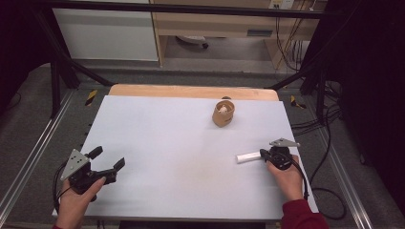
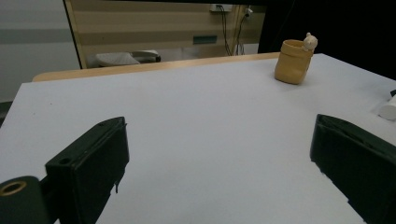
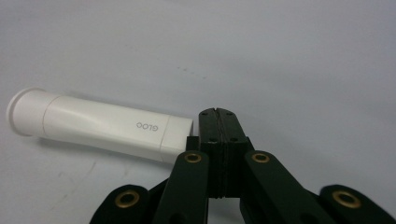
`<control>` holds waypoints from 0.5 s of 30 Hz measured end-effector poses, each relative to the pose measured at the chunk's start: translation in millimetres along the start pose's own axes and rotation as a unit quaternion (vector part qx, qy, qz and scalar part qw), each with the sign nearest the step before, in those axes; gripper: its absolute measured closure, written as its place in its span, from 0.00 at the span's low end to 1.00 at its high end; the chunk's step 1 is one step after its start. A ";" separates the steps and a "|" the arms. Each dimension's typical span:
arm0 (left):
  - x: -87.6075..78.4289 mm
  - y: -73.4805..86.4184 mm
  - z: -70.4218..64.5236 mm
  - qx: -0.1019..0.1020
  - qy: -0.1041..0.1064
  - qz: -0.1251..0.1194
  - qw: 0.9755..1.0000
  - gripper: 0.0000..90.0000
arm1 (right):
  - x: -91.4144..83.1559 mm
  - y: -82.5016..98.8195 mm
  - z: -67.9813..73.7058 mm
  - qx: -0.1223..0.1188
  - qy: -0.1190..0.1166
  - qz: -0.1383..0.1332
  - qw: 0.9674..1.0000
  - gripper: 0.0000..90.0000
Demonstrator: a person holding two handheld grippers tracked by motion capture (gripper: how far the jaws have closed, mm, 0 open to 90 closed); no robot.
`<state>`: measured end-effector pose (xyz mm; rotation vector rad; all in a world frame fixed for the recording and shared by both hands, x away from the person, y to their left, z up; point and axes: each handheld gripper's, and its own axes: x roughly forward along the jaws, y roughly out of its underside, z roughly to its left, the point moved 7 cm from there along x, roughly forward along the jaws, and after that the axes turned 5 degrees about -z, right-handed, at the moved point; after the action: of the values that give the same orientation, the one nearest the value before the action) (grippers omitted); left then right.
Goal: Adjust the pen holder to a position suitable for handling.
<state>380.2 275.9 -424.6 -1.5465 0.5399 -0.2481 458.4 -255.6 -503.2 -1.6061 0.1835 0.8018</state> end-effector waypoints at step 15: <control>0.4 0.6 -0.2 0.001 0.001 0.002 1.000 0.05 | 2.6 -3.8 38.6 -0.007 -0.007 0.026 1.000 1.00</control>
<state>380.3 275.6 -425.2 -1.5440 0.5439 -0.2459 447.4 -218.4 -501.2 -1.6148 0.2120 0.8558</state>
